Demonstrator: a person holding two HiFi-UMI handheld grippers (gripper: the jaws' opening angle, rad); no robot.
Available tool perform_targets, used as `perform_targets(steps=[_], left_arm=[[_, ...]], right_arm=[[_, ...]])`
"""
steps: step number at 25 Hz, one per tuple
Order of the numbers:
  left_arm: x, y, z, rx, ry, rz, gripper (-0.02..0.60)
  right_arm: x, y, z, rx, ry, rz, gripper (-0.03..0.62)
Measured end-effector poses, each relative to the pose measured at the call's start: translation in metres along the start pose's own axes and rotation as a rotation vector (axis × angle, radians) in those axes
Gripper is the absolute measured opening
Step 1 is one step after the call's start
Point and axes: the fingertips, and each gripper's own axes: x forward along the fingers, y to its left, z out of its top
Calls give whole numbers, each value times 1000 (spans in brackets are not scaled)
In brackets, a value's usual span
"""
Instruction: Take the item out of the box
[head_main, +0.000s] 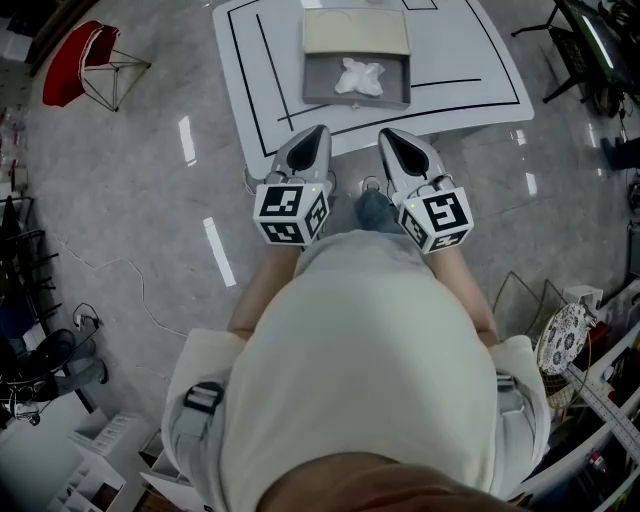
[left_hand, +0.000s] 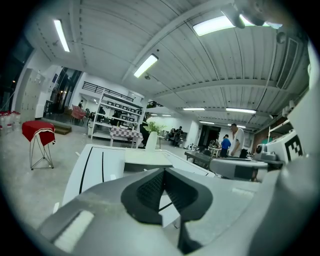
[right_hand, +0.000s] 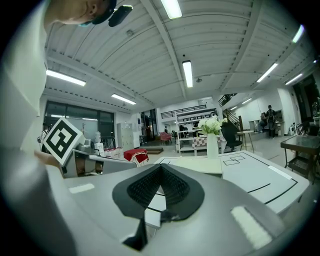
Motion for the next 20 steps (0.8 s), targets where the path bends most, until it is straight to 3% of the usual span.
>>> perform_targets(steps=[20], left_arm=[[108,4,19,-4,79,62,0]], right_arm=[[58,-93,32,-36,10,92,-3]])
